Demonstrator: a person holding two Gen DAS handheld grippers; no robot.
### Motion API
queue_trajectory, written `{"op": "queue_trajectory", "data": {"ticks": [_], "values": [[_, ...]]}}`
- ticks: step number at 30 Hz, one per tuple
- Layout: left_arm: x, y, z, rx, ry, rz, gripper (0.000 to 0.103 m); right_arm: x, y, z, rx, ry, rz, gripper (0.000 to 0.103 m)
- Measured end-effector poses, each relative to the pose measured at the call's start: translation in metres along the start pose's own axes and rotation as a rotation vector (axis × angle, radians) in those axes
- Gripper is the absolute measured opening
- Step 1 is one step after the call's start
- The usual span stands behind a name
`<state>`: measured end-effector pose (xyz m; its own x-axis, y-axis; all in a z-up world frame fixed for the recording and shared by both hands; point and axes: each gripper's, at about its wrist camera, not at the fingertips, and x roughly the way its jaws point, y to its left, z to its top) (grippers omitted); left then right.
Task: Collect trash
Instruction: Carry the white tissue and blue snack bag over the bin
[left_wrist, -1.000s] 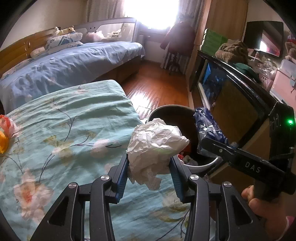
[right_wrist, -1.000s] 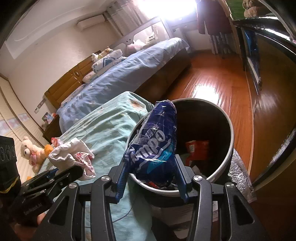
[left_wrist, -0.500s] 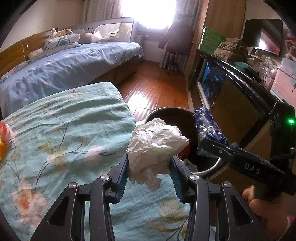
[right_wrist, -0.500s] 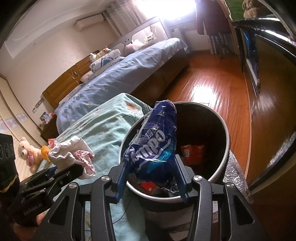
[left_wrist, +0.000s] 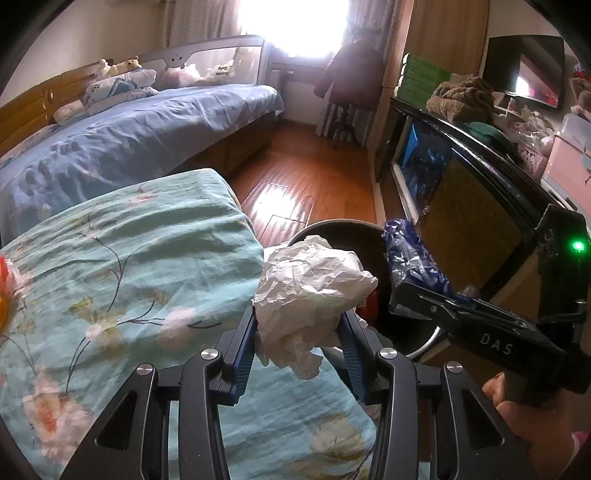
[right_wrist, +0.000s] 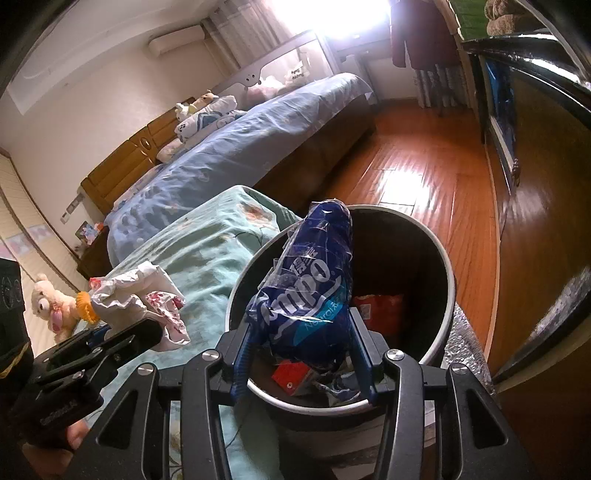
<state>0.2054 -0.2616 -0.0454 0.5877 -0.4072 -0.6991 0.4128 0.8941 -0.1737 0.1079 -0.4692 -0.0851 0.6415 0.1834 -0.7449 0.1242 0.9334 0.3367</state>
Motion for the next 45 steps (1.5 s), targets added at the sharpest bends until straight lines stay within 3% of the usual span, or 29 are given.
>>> {"op": "queue_trajectory", "data": {"ticks": [45], "values": [[0.050,-0.024,0.026,0.047,0.067,0.004,0.043,0.018,-0.032,0.021,0.038,0.044,-0.033,0.048]]}}
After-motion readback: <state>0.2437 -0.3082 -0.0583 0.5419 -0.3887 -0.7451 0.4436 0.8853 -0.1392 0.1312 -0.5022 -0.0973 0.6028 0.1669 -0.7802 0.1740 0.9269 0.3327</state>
